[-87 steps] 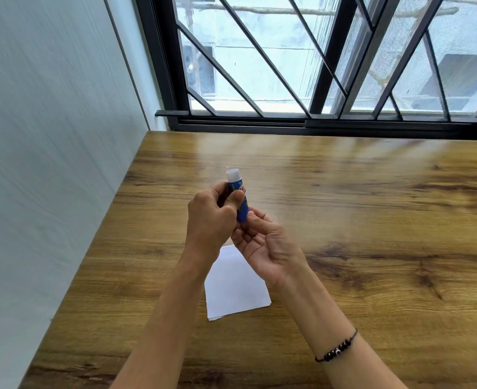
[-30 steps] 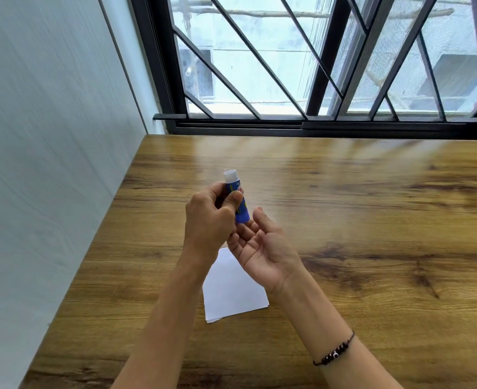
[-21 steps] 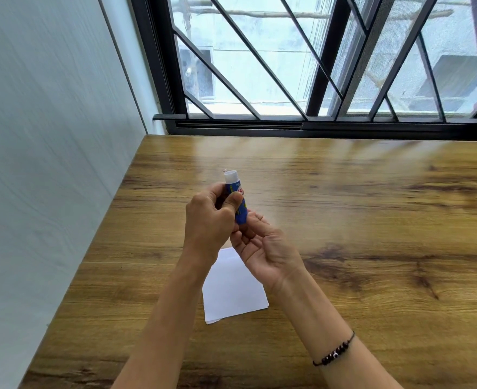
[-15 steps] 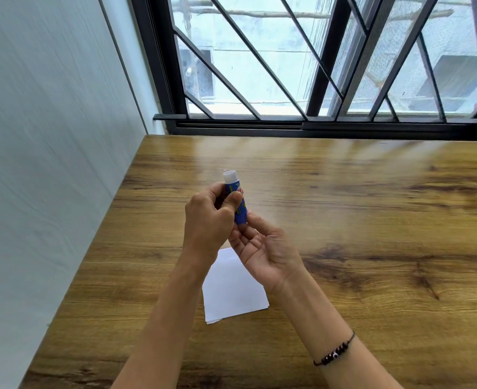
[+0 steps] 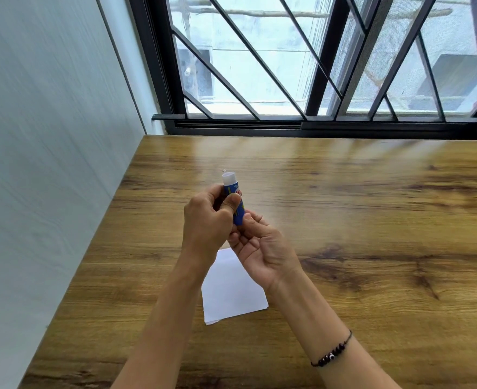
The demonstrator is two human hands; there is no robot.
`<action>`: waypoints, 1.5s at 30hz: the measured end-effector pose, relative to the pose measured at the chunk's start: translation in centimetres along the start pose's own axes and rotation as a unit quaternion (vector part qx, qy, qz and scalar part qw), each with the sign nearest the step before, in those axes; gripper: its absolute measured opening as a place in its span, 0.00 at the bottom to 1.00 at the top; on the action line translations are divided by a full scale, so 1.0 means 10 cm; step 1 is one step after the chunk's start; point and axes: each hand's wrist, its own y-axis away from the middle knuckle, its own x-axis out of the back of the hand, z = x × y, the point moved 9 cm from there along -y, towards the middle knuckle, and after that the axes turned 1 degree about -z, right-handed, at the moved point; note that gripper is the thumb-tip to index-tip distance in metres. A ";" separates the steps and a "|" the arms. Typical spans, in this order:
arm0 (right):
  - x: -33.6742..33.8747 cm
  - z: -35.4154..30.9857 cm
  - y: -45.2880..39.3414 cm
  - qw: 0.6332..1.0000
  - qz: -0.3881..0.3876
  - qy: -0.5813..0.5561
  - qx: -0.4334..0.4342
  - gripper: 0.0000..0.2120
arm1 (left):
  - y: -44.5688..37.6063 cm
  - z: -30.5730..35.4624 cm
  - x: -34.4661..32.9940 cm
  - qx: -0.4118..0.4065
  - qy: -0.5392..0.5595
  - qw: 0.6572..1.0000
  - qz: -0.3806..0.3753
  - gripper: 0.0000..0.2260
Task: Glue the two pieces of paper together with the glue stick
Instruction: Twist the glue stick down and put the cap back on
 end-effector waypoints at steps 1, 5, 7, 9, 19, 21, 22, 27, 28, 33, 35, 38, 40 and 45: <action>0.00 0.01 0.00 1.000 0.000 0.002 -0.004 0.04 | 0.00 0.00 0.00 0.001 0.001 1.000 -0.001 0.04; 0.01 0.08 0.01 0.999 0.010 -0.012 -0.043 0.13 | 0.01 0.02 -0.01 -0.002 -0.001 1.000 0.000 0.04; 0.02 0.11 0.01 0.998 0.011 -0.020 -0.062 0.18 | 0.01 0.03 -0.01 -0.010 -0.009 1.000 0.002 0.03; 0.02 0.11 0.00 0.998 0.004 -0.013 -0.067 0.19 | 0.01 0.04 0.00 -0.016 -0.007 1.000 0.001 0.04; -0.02 0.02 0.02 1.000 -0.009 -0.016 -0.018 0.04 | 0.00 0.02 0.00 -0.013 0.004 1.000 0.000 0.04; -0.03 0.03 0.02 1.000 -0.016 -0.012 -0.023 0.03 | -0.01 0.02 0.02 -0.014 0.004 1.000 0.002 0.04; -0.03 0.04 0.03 0.999 -0.018 -0.013 -0.029 0.04 | -0.01 0.03 0.02 -0.016 0.006 1.000 0.003 0.04; 0.00 0.06 0.04 0.999 -0.001 0.020 -0.043 0.11 | -0.01 0.00 0.02 -0.014 0.015 1.000 -0.002 0.04; 0.03 0.02 0.04 0.998 0.009 0.061 -0.028 0.11 | -0.02 -0.03 0.02 -0.010 0.021 1.000 -0.007 0.04; -0.04 -0.49 0.14 0.870 0.038 0.465 0.161 0.03 | -0.02 -0.09 -0.02 0.002 0.036 0.998 -0.055 0.03; -0.08 -0.71 0.19 0.770 0.065 0.595 0.223 0.06 | -0.02 -0.13 -0.08 0.016 0.035 0.995 -0.096 0.01; -0.05 -0.92 0.19 0.626 0.103 0.730 0.255 0.06 | 0.00 -0.19 -0.15 0.034 0.002 0.989 -0.143 0.01; 0.07 -0.97 0.15 0.573 0.118 0.774 0.242 0.05 | 0.01 -0.22 -0.17 0.036 -0.034 0.987 -0.152 0.03; 0.36 -0.88 0.04 0.512 0.118 0.835 0.166 0.11 | -0.01 -0.23 -0.15 0.022 -0.076 0.988 -0.135 0.09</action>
